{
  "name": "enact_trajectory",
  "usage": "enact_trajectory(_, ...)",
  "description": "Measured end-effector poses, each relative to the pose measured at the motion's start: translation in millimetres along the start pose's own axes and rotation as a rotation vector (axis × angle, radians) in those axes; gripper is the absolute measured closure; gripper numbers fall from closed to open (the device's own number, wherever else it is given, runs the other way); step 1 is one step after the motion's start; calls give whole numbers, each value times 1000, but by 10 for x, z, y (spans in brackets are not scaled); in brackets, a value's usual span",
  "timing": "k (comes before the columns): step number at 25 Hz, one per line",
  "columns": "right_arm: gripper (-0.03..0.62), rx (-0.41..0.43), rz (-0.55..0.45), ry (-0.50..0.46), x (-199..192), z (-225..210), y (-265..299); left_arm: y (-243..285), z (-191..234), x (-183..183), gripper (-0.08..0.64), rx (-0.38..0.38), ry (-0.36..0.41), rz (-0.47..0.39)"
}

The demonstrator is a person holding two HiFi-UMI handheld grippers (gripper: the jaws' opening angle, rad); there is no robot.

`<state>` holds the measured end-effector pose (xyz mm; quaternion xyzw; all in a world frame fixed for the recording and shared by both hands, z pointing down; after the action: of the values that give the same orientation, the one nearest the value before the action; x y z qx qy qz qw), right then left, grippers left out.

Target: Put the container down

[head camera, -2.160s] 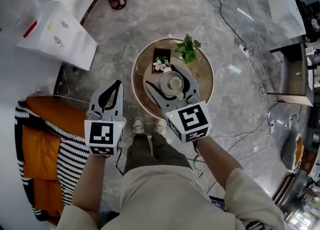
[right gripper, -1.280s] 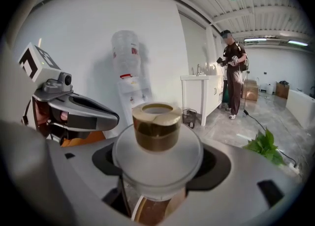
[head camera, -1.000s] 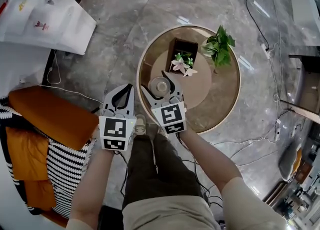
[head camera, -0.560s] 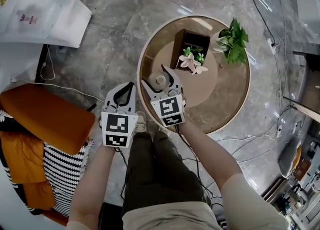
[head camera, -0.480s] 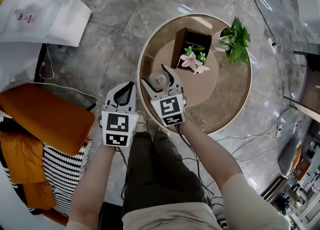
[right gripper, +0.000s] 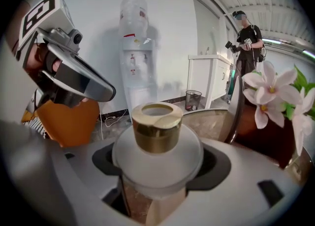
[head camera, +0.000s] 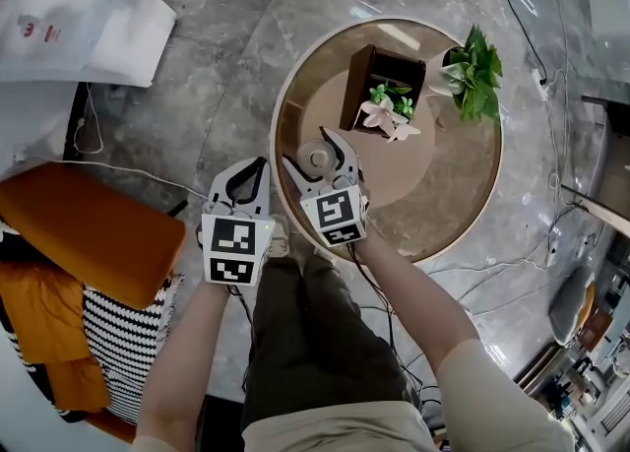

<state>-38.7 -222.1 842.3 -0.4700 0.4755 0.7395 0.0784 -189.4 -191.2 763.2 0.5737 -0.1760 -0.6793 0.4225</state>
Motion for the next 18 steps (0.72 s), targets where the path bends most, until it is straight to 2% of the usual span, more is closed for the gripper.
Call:
enact_trajectory(5,259,-8,-32,-17,-25,14,8,20,-10,-16,552,-2,-2,7)
enact_trajectory(11,259,25,21,44,47,-15,-72,-87,-68,55,552,2,-7,12)
enact_trajectory(18,259,5,21,168,393,-124,-428,-325,-210,304,551,12,-28,-17)
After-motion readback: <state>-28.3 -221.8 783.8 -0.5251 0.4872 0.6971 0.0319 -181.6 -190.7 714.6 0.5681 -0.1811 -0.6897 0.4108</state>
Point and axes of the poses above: the fingertips, and each gripper's own axes: y forward along the fingers, z to its left, x out of its top, the point moved 10 cm from there along -y, backward along the fingers, and after that the axes turned 9 degrees about -y, right-handed, at the moved point
